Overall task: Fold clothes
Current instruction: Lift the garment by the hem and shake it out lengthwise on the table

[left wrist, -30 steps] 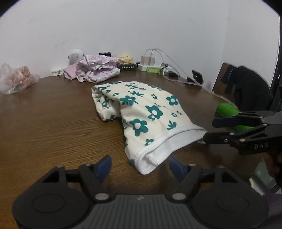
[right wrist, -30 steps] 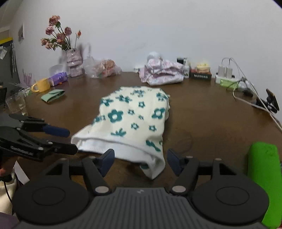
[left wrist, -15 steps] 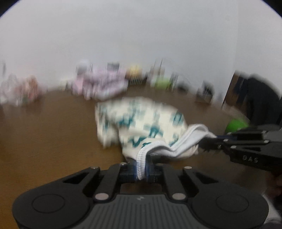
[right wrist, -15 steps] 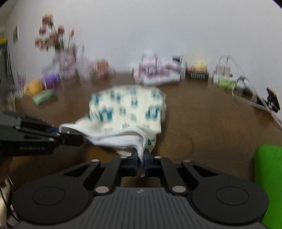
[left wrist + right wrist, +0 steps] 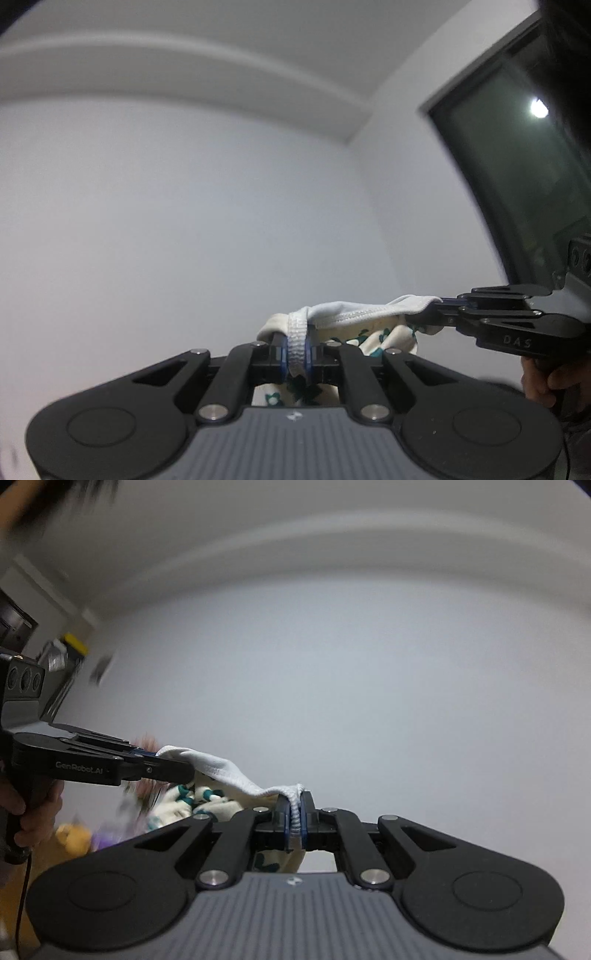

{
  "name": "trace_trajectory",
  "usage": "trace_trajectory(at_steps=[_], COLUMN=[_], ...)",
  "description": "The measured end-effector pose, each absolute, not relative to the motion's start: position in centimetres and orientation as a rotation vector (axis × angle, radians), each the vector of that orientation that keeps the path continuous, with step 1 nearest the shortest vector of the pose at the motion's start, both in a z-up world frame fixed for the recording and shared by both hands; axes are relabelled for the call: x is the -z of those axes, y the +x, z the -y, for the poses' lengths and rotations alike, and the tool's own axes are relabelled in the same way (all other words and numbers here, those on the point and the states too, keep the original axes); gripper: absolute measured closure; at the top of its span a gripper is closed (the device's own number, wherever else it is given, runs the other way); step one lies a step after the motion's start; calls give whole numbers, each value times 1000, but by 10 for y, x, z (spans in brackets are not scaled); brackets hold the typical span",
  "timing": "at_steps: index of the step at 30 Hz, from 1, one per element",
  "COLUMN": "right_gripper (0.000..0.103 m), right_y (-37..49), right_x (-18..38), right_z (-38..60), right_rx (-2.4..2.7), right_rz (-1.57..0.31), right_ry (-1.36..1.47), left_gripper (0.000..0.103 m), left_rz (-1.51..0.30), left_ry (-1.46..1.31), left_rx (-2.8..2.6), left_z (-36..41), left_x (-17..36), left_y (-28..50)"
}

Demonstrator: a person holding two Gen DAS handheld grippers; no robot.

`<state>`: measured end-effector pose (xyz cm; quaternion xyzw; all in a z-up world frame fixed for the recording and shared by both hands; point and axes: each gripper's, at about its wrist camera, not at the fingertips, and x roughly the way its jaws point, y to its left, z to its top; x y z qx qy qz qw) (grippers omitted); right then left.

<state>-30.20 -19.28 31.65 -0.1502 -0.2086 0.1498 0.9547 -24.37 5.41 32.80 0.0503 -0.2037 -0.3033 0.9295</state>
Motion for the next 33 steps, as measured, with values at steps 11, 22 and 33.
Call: trace_trajectory(at_steps=[11,22,33], right_gripper=[99,19,18], right_y=[-164,37,-107], right_x=[-349,-191,-40], right_z=[194,208,151], right_rx=[-266,-256,-378], right_rz=[273,-420,-585], right_ry=[-197,-69,-46], left_gripper=[95,45,30], left_rz=[188,-609,-766], left_ry=[47,9,25], left_rx=[507,374,378], left_z=[-32,-39,-47], left_x=[-336,-137,-13], left_y=[-97,86,-67])
